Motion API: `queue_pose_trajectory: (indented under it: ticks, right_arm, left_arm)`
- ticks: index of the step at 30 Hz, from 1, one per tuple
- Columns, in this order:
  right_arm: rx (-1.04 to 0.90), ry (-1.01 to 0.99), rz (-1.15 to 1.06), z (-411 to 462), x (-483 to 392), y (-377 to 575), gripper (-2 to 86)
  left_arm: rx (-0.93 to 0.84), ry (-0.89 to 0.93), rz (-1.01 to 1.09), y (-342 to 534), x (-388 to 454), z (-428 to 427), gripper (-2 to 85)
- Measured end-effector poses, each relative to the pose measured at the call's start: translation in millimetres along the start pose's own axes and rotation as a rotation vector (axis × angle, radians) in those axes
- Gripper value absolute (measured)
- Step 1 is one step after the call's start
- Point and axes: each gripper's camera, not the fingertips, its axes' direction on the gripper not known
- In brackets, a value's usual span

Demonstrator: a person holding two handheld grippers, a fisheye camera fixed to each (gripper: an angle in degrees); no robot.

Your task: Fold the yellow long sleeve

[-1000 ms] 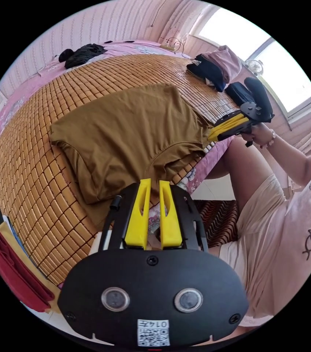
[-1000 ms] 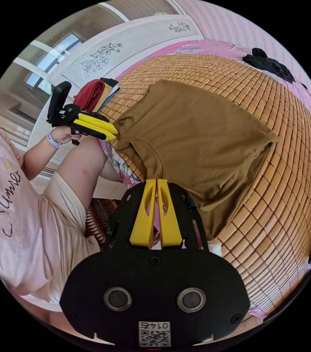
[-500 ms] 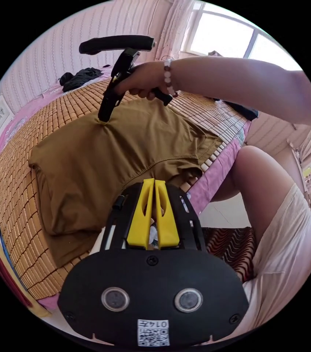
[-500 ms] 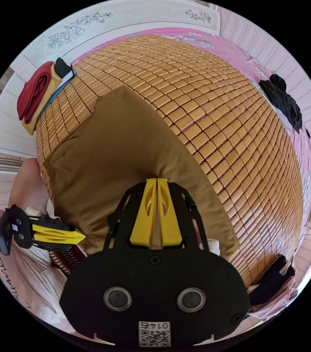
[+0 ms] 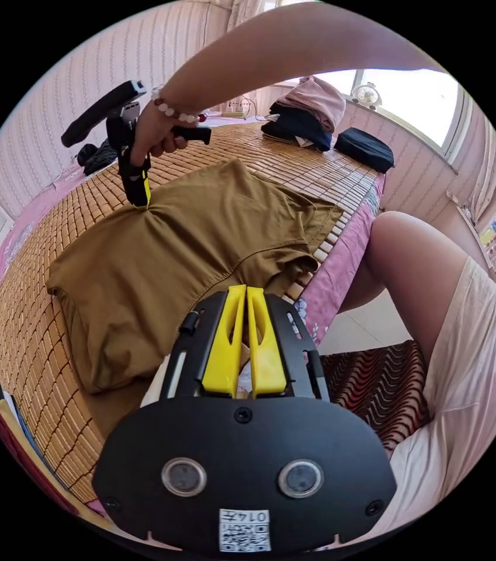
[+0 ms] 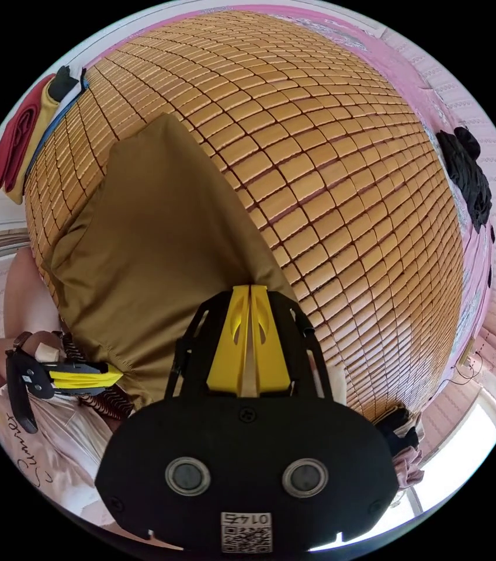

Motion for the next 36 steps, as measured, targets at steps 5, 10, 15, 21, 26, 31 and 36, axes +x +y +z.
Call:
queue_pose_trajectory:
  ticks: [5,10,15,21,26,31,36]
  right_arm:
    - [-0.149,-0.047,-0.024,8.2,14.5,-21.1,-0.5]
    - [-0.084,-0.024,-0.101,9.0,17.6,2.1,-0.7]
    - [0.419,-0.209,0.118,-21.9,44.5,136.7,0.0]
    - [0.473,-0.333,0.502,39.8,61.9,335.3,6.6]
    - [0.349,-0.381,0.635,123.4,32.5,432.2,10.3]
    - [0.351,-0.276,0.711,156.1,29.3,477.1,11.3]
    - [0.388,-0.462,0.716,198.2,36.9,508.9,6.3]
  left_arm:
    - [-0.036,0.006,0.026,1.0,0.9,8.7,-1.0]
    - [-0.016,0.024,0.087,12.7,-1.4,9.8,-1.0]
    - [0.167,0.053,0.146,28.8,1.1,-13.9,-0.6]
    - [0.219,0.061,0.120,26.7,10.6,-3.9,4.5]
    - [0.123,0.260,0.119,19.2,25.9,16.9,4.7]
    - [0.178,0.288,0.076,12.0,42.0,20.9,9.3]
    - [0.194,0.245,0.043,-9.4,52.6,30.0,15.4]
